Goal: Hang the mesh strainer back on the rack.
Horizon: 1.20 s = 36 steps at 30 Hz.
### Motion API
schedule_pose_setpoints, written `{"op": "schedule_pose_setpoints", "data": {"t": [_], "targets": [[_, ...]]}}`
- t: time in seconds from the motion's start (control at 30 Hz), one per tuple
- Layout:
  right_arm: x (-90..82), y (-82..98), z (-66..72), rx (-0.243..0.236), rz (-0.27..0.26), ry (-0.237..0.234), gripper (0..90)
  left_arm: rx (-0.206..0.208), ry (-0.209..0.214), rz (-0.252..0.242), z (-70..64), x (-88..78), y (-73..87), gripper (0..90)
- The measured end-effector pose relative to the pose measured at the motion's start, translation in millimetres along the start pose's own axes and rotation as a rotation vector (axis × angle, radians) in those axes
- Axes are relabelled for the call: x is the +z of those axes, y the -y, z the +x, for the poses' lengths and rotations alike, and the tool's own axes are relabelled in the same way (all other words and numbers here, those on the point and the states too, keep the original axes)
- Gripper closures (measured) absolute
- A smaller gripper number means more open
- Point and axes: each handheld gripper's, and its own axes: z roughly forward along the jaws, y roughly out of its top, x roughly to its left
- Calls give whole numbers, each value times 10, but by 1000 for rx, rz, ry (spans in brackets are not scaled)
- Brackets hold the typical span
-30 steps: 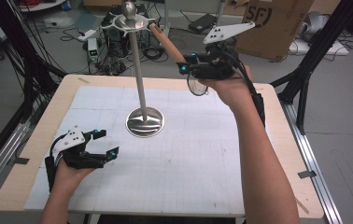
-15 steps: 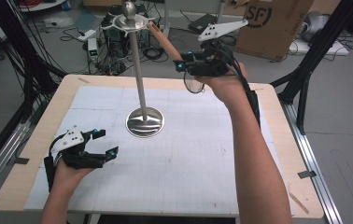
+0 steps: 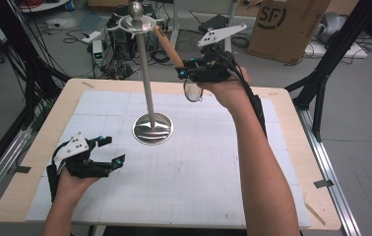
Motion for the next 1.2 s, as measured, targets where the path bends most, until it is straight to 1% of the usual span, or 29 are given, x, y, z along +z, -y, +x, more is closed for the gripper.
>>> {"op": "schedule_pose_setpoints", "data": {"t": [0.03, 0.17, 0.47, 0.5, 0.6, 0.67, 0.77, 0.87, 0.9, 0.93, 1.0, 1.07, 1.13, 1.17, 1.2], "targets": [[21, -1, -4, -11, 1, 0, 681, 0, 0, -1, -1, 1, 0, 162], [85, -9, 17, -5, 10, -6, 681, -2, -1, -5, -5, 2, -2, 162], [193, -19, 26, 12, 32, 1, 681, -2, -1, -5, -9, -6, -4, 161], [207, -21, 20, 7, 28, 2, 681, -1, -2, -6, -8, -6, -4, 162], [244, -26, 23, 14, 31, -1, 682, -2, -2, -4, -7, -1, -1, 162], [277, -27, 29, 18, 35, -3, 681, 5, -2, 0, -4, 6, 0, 161], [323, -41, 44, 22, 39, -4, 681, 4, 6, 3, -15, 19, 2, 162], [357, -61, 56, 28, 49, 0, 679, 7, 3, 5, -12, 12, -1, 162], [368, -66, 53, 20, 48, 2, 679, 2, 3, 2, -11, 11, -1, 162], [376, -70, 59, 28, 50, -1, 679, 2, 4, -1, -7, 9, 0, 162], [392, -74, 61, 29, 53, -2, 677, 2, -1, 1, -3, 8, 1, 162], [407, -77, 61, 23, 54, -10, 674, 1, 3, 0, -4, 12, 1, 162], [414, -83, 70, 22, 58, -8, 662, 2, 3, 2, -9, 17, 2, 162], [418, -85, 70, 9, 56, -9, 631, 1, 4, 2, -11, 19, 3, 162], [417, -88, 81, 7, 53, -1, 588, -1, 5, 3, -12, 21, 3, 162]]}}
